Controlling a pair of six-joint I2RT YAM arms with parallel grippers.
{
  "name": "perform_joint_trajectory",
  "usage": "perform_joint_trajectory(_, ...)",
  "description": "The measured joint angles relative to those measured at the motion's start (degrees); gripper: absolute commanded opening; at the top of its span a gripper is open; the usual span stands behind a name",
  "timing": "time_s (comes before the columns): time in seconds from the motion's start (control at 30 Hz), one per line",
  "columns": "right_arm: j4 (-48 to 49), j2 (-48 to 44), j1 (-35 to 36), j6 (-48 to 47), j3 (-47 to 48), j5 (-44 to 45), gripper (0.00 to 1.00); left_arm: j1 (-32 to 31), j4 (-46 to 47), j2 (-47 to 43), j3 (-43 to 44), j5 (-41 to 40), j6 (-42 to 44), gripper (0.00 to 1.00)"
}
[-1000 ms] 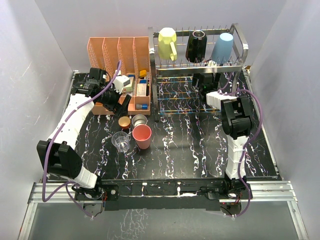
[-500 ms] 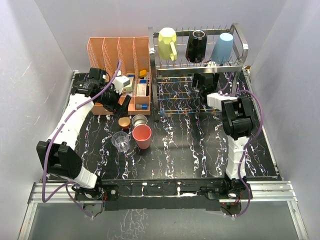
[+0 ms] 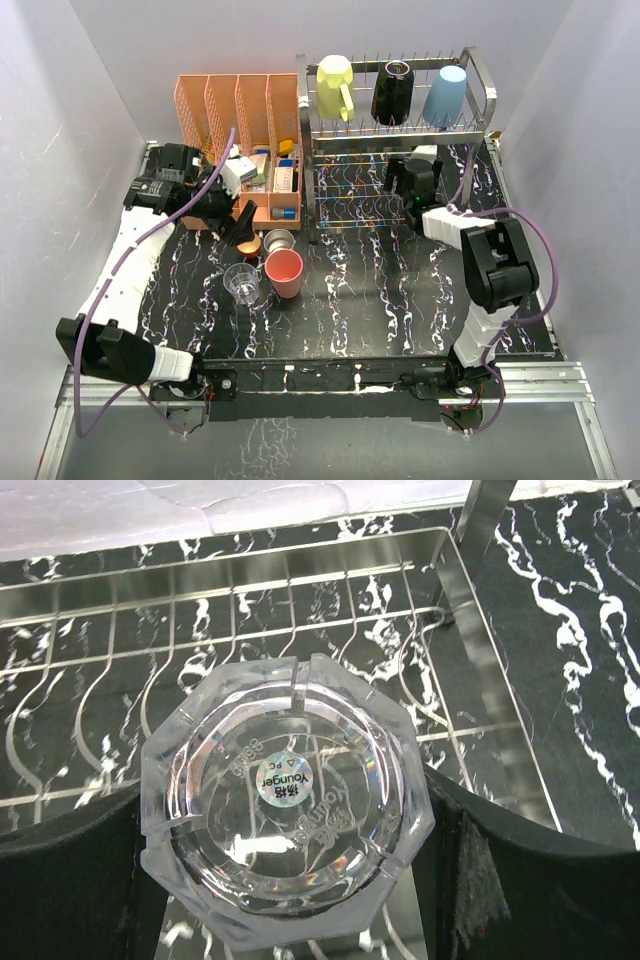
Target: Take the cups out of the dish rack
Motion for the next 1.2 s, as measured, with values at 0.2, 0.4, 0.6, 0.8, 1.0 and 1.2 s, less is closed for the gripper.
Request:
perform_joint_trajectory(0.2, 0.6, -9.9, 2.9, 3.0, -9.7, 0.3, 0.41, 0.0, -0.7, -6.0, -4.5, 1.7, 4.0, 0.97)
perform_joint_trajectory(0.4, -2.4, -19.6, 6.5, 7.2, -18.0, 0.3, 0.41, -0.1, -0.9, -9.5, -7.7, 3.1, 8.2, 0.96)
perform_joint_trajectory(0.6, -6.6, -33.1, 10.1, 14.9, -22.7, 0.0, 0.41, -0.2, 0.8, -13.7, -11.6, 4.4, 11.2, 0.96)
perform_joint_trajectory(0.8, -12.5, -43.0, 13.0, 25.2, -24.8, -2.8, 0.4, -0.8, 4.6, -16.5, -14.4, 6.0, 12.9, 0.96)
perform_joint_trajectory(1.0, -17.7, -46.8, 14.8, 40.0, -26.5, -12.0, 0.39, -4.0, 10.4, -17.6, -17.0, 6.9, 13.7, 0.95)
perform_joint_trajectory(1.2, -17.7, -47.0, 18.3, 56.0, -28.4, -21.6, 0.38, -14.5, 17.7, -18.2, -19.8, 4.1, 14.3, 0.94)
